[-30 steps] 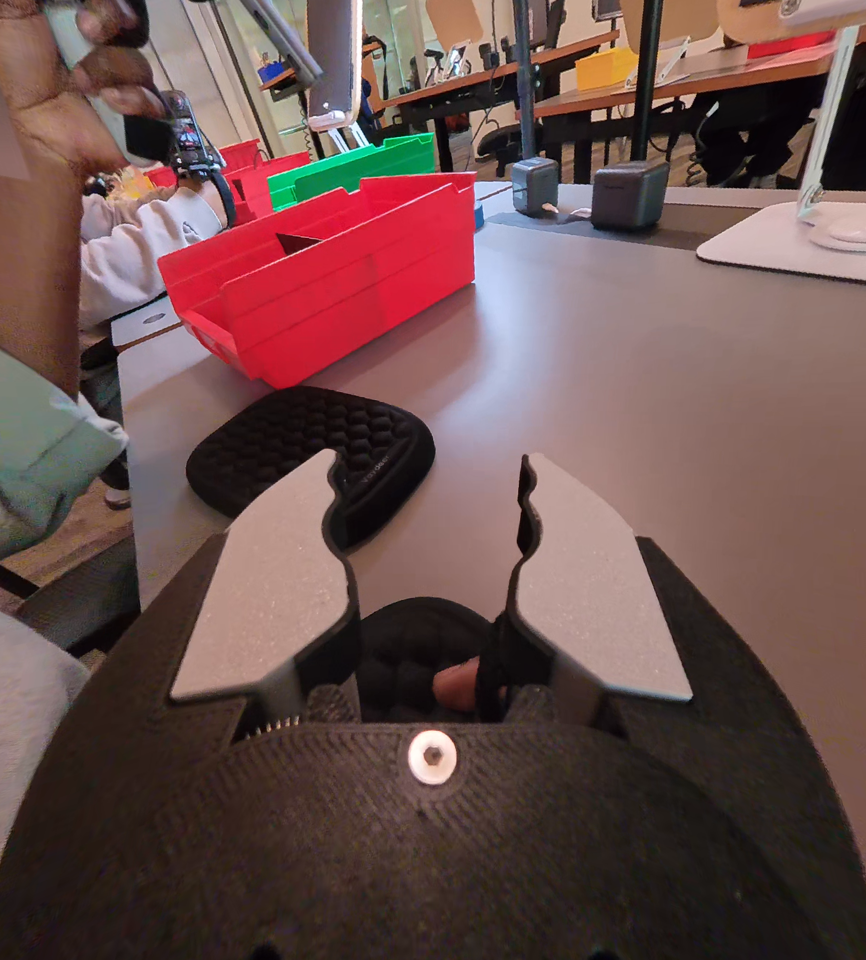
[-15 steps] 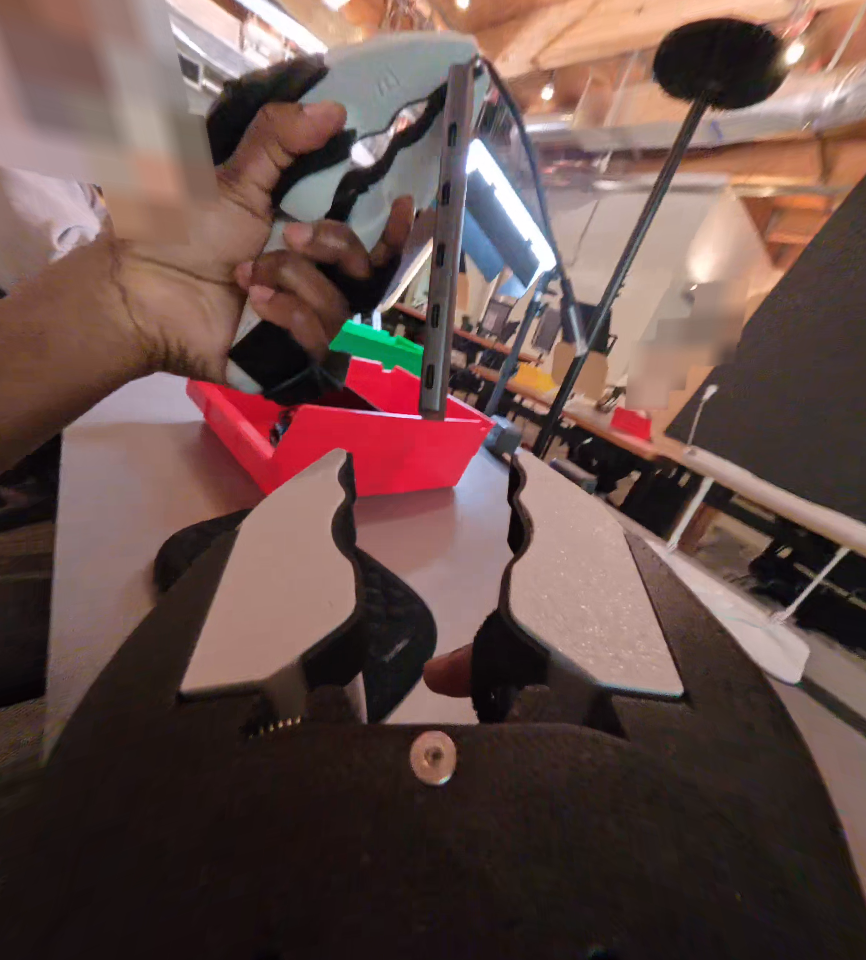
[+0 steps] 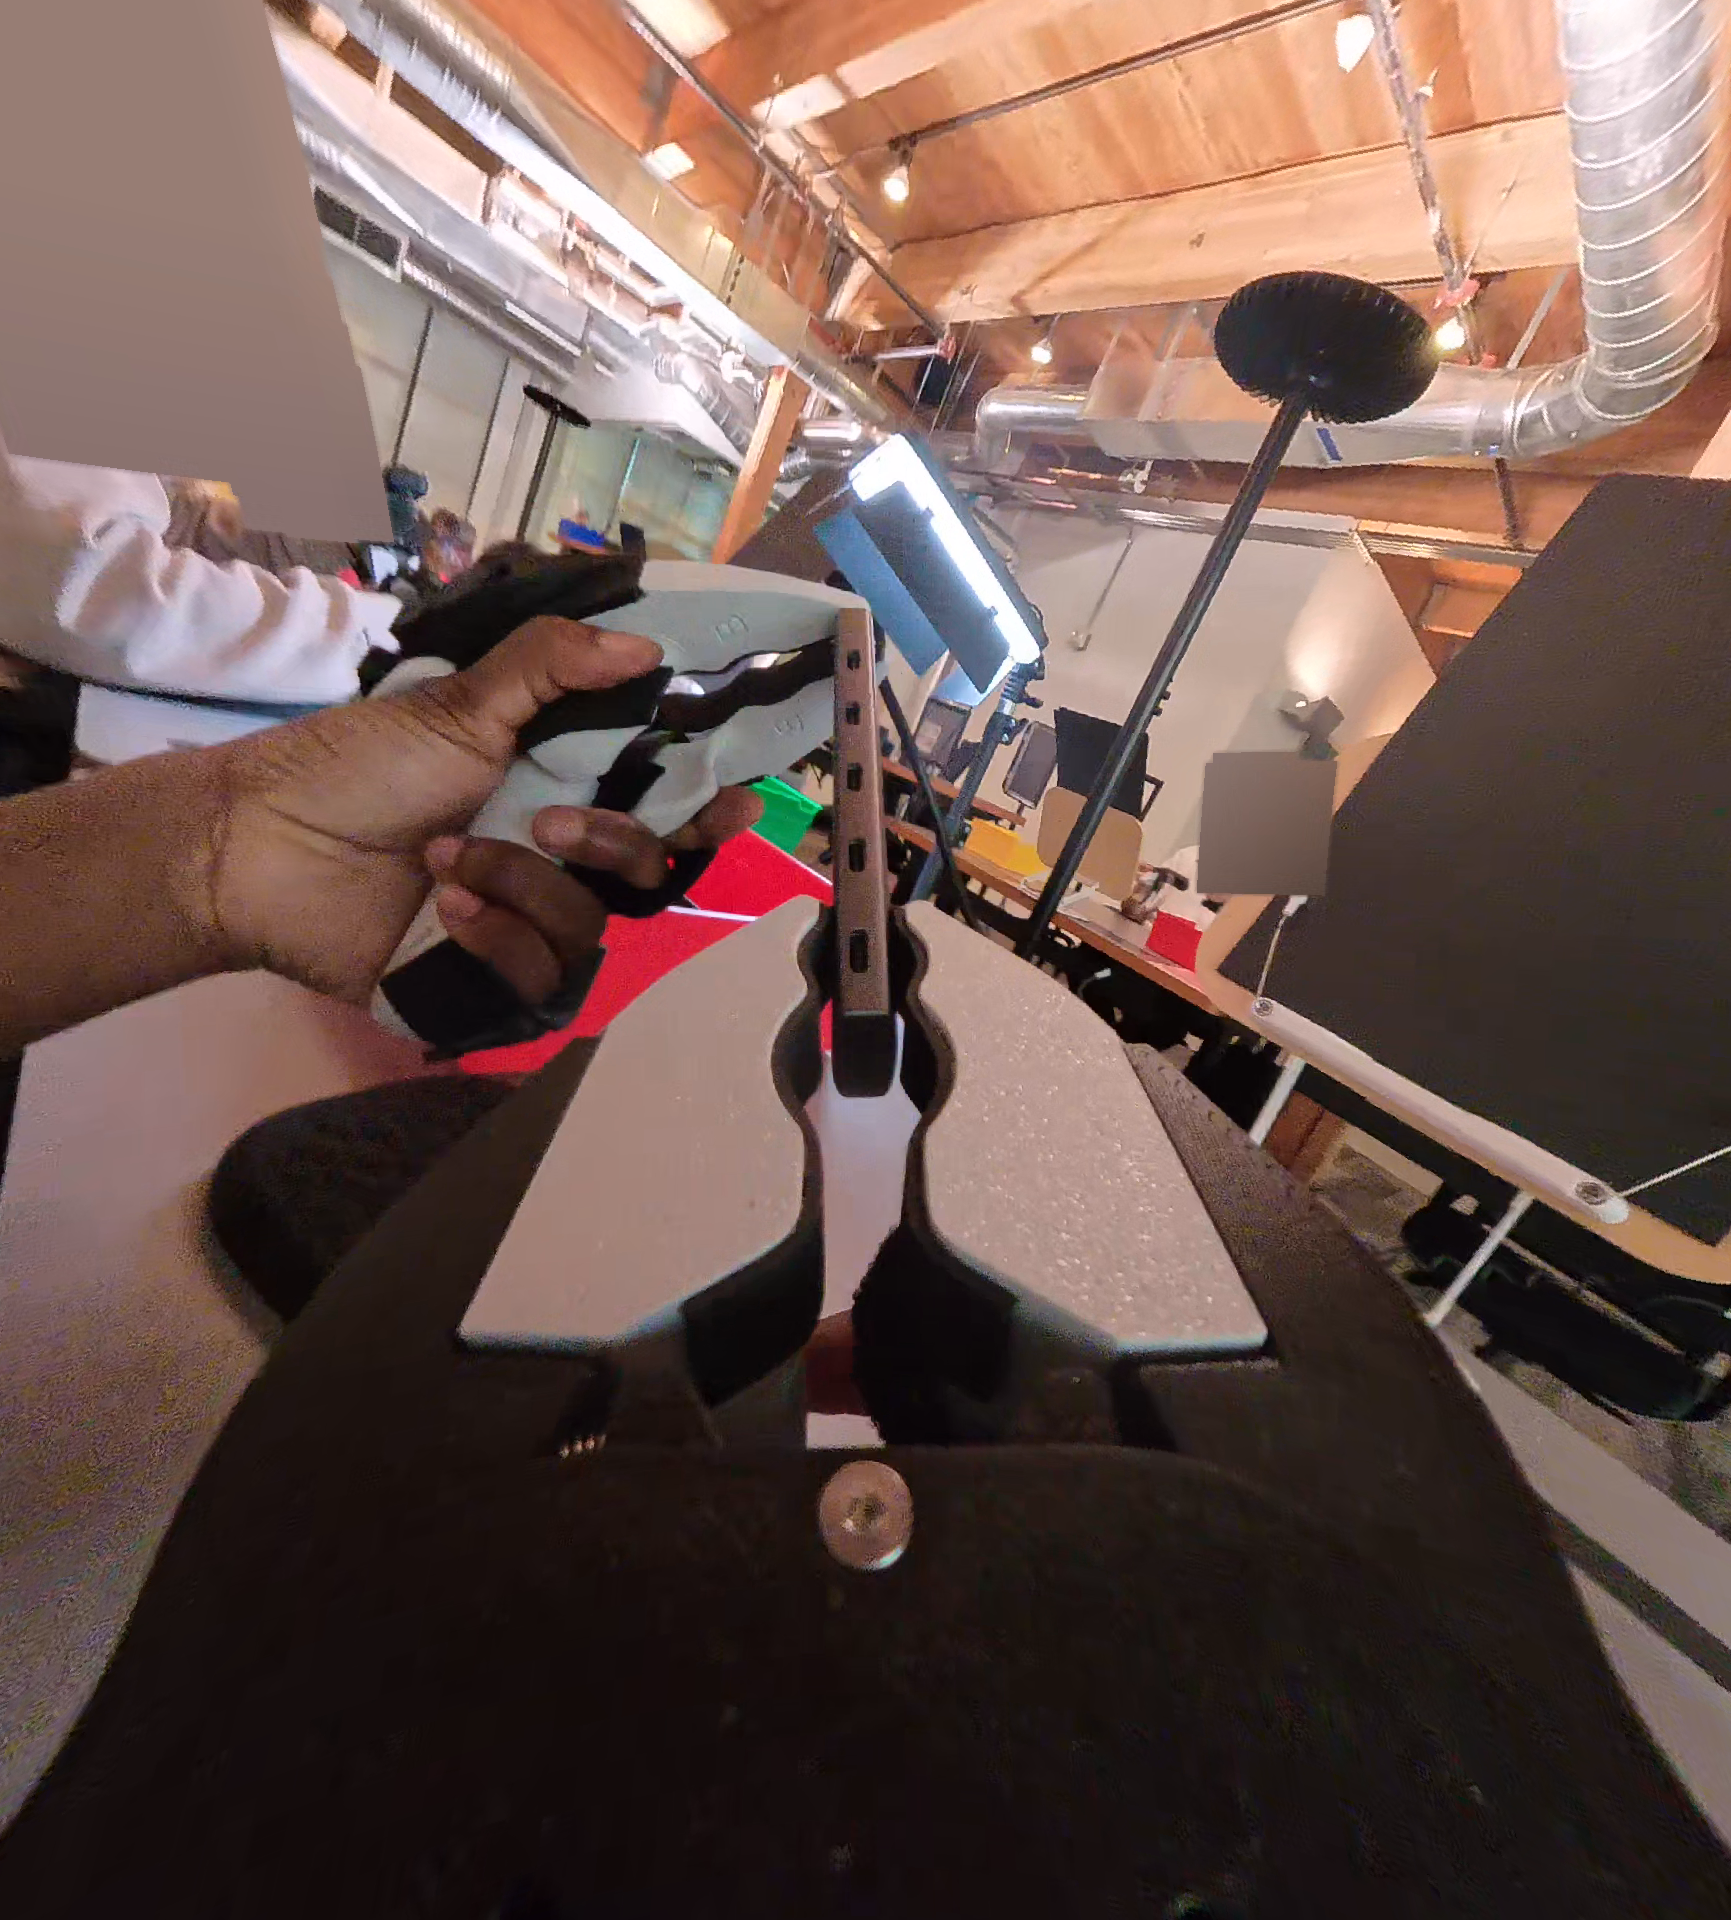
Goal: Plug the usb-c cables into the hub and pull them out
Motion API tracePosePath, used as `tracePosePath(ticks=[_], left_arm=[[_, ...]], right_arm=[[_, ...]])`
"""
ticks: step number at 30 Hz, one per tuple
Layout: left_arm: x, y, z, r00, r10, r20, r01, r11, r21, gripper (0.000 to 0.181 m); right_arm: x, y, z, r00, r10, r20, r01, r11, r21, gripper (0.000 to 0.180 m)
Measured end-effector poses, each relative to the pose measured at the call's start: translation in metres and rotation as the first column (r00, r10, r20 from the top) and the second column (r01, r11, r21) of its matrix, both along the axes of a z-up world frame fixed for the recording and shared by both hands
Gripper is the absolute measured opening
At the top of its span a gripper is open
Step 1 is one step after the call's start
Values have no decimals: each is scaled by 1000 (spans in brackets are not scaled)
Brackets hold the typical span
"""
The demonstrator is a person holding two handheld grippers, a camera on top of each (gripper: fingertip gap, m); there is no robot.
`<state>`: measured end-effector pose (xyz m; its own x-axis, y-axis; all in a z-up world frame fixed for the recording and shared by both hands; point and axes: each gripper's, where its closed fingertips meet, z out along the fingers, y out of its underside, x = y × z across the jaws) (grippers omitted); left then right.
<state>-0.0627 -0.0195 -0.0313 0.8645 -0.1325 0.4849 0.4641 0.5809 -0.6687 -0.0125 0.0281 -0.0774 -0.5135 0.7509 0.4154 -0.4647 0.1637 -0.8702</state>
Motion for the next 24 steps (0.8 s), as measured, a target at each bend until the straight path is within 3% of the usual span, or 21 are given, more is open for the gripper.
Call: tracePosePath(ticks=[1,4,7,10,13,16,19,24], left_arm=[[-3,1,-8,998,45,-45,-49,994,-95,19],[-7,2,-37,947,161,-278,-262,888,-378,46],[-4,-2,-50,770,227,-597,-551,709,-441,67],[14,13,-67,569,33,-822,-680,580,-448,71],[33,33,-88,452,-180,-874,-692,548,-471,70],[40,47,-95,385,-248,-889,-694,556,-457,61],[40,55,-99,378,-259,-889,-695,555,-457,21],[48,59,-107,410,-298,-862,-636,583,-505,14]], right_arm=[[-1,3,-2,1000,-29,-11,30,998,48,9],[-4,19,-4,994,-104,-24,106,985,140,9],[-2,29,-8,996,-87,-19,89,968,236,9],[1,33,-22,999,-44,15,36,935,353,9],[6,34,-34,999,-5,45,-15,899,437,9],[12,33,-43,997,30,77,-64,872,486,9],[17,32,-50,991,68,119,-118,866,487,9],[19,37,-47,985,92,145,-141,912,384,17]])
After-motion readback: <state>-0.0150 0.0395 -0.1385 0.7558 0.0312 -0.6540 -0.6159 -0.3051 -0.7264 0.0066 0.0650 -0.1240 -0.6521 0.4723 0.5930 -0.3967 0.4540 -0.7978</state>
